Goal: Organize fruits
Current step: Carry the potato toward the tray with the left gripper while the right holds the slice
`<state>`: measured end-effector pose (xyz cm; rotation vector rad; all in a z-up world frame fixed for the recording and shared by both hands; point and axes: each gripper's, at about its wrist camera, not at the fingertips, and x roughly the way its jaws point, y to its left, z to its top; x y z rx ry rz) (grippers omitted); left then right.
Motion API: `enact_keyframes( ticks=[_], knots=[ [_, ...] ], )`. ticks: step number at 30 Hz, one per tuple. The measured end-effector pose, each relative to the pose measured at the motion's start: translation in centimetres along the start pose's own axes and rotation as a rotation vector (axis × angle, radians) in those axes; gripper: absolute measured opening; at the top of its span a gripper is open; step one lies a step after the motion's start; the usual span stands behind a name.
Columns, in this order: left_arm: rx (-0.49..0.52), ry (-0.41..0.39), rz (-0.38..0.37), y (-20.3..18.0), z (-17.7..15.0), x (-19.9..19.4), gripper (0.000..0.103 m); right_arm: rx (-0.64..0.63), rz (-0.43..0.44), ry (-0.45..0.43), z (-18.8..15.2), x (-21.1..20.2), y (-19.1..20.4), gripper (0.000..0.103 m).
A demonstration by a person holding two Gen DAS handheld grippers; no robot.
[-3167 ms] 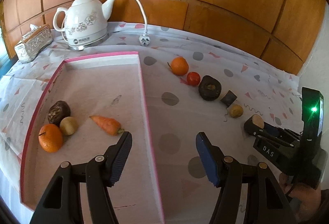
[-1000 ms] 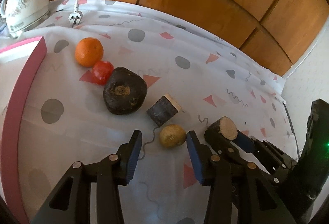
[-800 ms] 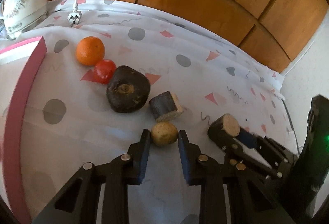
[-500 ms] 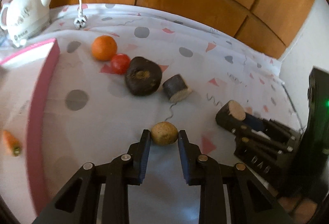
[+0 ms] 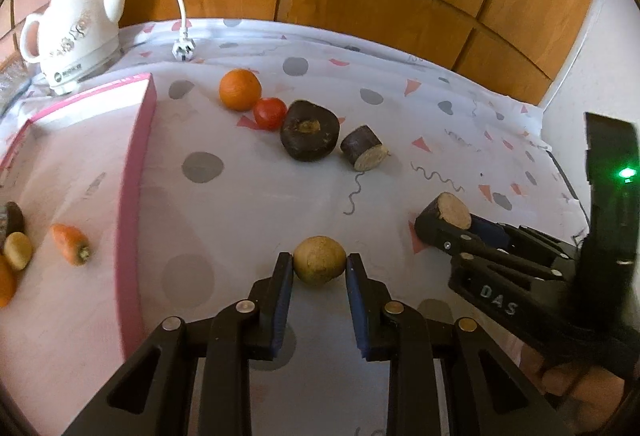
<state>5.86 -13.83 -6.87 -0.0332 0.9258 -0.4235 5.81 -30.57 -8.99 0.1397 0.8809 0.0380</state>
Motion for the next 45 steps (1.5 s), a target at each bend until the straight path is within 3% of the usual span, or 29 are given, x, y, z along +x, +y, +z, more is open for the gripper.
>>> enact_keyframes(
  ticks=[8,15,29,45],
  knots=[
    [-0.015,-0.053,0.022,1.2,0.2,-2.5,0.027,-0.042,-0.055,0.008,-0.4,-0.3,1.1,0.036],
    [-0.027,-0.098,0.041,2.2,0.4,-4.6,0.027,-0.064,-0.044,0.018,-0.8,-0.8,2.7,0.036],
    [-0.093,-0.151,0.093,6.3,0.7,-7.2,0.027,-0.139,0.076,-0.015,-0.3,-2.8,7.9,0.036],
    [-0.289,-0.198,0.17,16.2,2.2,-9.6,0.027,-0.295,0.287,-0.044,1.1,-4.9,16.5,0.036]
  ],
)
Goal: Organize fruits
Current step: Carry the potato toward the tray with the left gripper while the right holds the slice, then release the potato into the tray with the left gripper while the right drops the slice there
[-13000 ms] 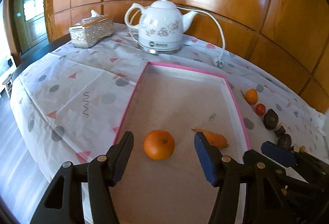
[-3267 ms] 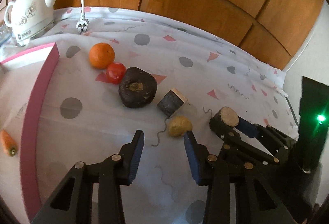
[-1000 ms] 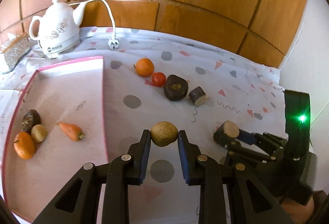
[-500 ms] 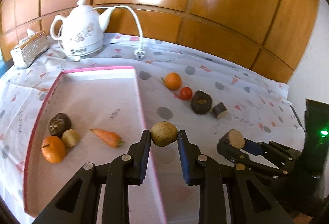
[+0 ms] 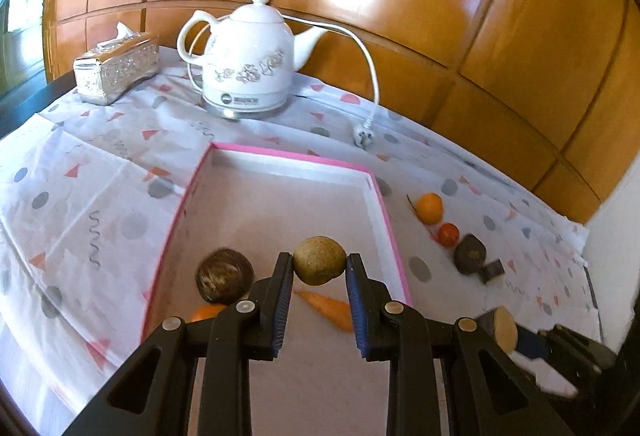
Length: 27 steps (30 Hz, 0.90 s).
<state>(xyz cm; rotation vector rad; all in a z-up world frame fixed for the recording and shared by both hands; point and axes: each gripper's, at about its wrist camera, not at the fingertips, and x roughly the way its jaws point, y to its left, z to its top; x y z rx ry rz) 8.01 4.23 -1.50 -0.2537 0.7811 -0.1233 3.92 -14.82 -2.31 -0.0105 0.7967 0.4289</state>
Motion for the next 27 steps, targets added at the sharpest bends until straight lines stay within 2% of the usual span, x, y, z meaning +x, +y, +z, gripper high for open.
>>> enact_keyframes(
  ticks=[4,7,9,11,16,22,27],
  knots=[
    [0.002,0.007,0.008,0.0,0.9,0.9,0.027,-0.048,0.04,0.01,0.8,1.1,2.2,0.036],
    [-0.013,0.01,0.036,0.2,1.4,1.5,0.038,-0.06,0.022,0.028,1.4,2.3,3.0,0.037],
    [-0.023,0.007,0.037,0.3,1.4,1.5,0.039,-0.06,0.004,0.045,1.7,3.2,3.2,0.037],
    [-0.022,0.004,0.052,0.4,1.2,1.4,0.042,-0.043,0.019,0.056,1.5,3.6,3.0,0.038],
    [-0.049,0.018,0.085,0.8,0.0,1.1,0.042,-0.015,0.026,0.065,0.8,3.6,2.8,0.041],
    [-0.048,0.013,0.116,0.7,-1.2,0.2,0.053,0.016,0.026,0.071,0.1,3.5,2.7,0.041],
    [-0.023,0.011,0.121,0.2,-1.9,-0.4,0.054,0.045,0.013,0.062,-0.3,3.1,2.3,0.041]
  ],
)
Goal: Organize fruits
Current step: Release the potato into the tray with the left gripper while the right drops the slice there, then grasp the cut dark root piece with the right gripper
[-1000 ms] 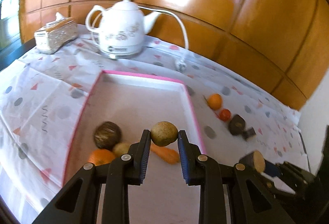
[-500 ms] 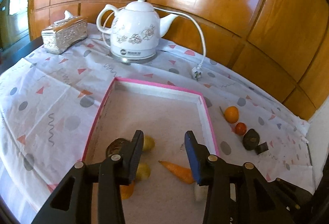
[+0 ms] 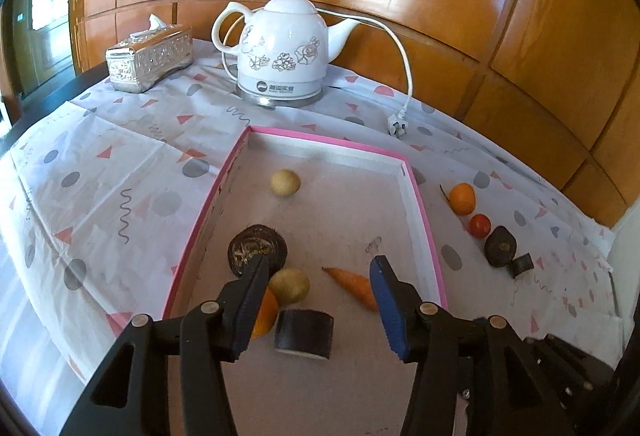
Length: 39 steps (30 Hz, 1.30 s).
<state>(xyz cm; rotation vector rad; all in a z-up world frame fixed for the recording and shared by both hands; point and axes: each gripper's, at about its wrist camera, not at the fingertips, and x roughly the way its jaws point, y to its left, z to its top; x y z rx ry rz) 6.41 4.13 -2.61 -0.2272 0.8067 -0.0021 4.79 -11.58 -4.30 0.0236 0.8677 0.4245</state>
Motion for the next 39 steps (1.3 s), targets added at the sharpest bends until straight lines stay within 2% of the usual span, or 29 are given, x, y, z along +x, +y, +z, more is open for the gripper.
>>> enact_keyframes(
  ticks=[9,19,24,39],
  knots=[
    [0.032,0.009,-0.008,-0.9,-1.2,-0.5,0.055,0.043,-0.024,-0.024,-0.4,-1.0,-1.2,0.041],
    [0.057,0.014,-0.016,-1.6,-2.0,-0.7,0.06,0.069,-0.046,-0.036,-0.8,-1.6,-2.0,0.041],
    [0.062,0.003,-0.007,-1.9,-2.2,-1.0,0.07,0.071,-0.071,-0.048,-0.9,-1.9,-2.6,0.041],
    [0.118,0.006,-0.026,-3.7,-3.1,-0.8,0.073,0.203,-0.159,-0.042,-2.5,-2.4,-7.9,0.041]
  ],
)
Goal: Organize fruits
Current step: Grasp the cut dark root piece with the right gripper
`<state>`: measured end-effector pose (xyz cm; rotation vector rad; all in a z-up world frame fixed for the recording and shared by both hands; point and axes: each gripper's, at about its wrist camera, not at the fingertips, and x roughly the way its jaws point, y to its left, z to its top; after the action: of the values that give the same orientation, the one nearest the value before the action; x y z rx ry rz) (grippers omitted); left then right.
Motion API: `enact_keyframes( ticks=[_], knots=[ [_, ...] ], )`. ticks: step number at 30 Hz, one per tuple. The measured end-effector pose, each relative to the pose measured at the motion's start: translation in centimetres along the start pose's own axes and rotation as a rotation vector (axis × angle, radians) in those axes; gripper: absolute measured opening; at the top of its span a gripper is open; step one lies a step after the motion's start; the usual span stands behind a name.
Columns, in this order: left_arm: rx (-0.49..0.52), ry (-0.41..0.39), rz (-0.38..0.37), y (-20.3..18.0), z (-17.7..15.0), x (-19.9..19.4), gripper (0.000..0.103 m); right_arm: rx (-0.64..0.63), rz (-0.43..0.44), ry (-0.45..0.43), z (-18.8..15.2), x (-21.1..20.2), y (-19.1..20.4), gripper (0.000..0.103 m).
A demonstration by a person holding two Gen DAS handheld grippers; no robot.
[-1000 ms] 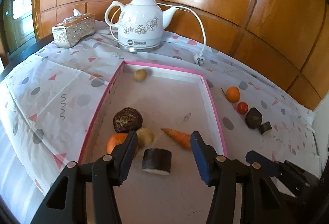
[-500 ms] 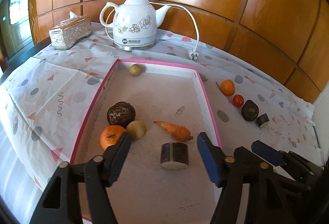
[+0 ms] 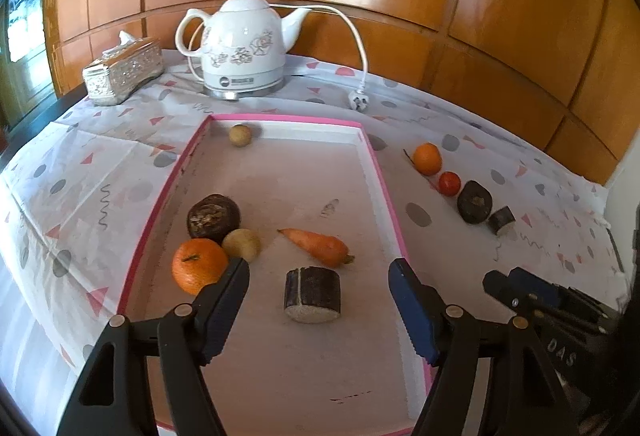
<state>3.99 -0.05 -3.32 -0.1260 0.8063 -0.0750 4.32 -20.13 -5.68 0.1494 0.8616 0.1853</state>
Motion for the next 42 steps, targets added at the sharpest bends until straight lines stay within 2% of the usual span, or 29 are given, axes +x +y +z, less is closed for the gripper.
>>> enact_keyframes(
  ticks=[7,13,22,25,34,35,36,37,42],
  knots=[
    [0.043,-0.001,-0.027,-1.4,-0.1,0.0,0.073,0.078,-0.084,-0.004,0.2,0.2,-4.4,0.041],
    [0.054,-0.001,-0.051,-2.2,0.0,0.1,0.073,0.092,-0.13,-0.002,1.2,1.0,-6.7,0.041],
    [0.073,0.004,-0.082,-3.7,0.8,0.6,0.073,0.064,-0.138,0.011,3.4,3.1,-7.9,0.041],
    [0.075,0.011,-0.09,-4.0,1.1,0.9,0.073,0.042,-0.136,0.024,4.0,4.0,-8.0,0.046],
    [0.078,0.032,-0.109,-5.1,1.7,1.9,0.073,-0.003,-0.125,0.03,5.3,5.3,-8.0,0.046],
    [0.079,0.033,-0.111,-5.2,1.7,2.0,0.073,-0.008,-0.124,0.029,5.3,5.3,-8.0,0.045],
    [0.08,0.034,-0.112,-5.4,1.8,2.1,0.073,-0.011,-0.125,0.025,5.3,5.4,-7.9,0.038],
    [0.08,0.035,-0.114,-5.6,1.9,2.2,0.073,-0.015,-0.128,0.021,5.3,5.3,-7.9,0.035],
    [0.084,0.048,-0.121,-6.7,2.3,3.0,0.073,-0.025,-0.126,0.019,5.3,5.2,-8.0,0.035]
  ],
)
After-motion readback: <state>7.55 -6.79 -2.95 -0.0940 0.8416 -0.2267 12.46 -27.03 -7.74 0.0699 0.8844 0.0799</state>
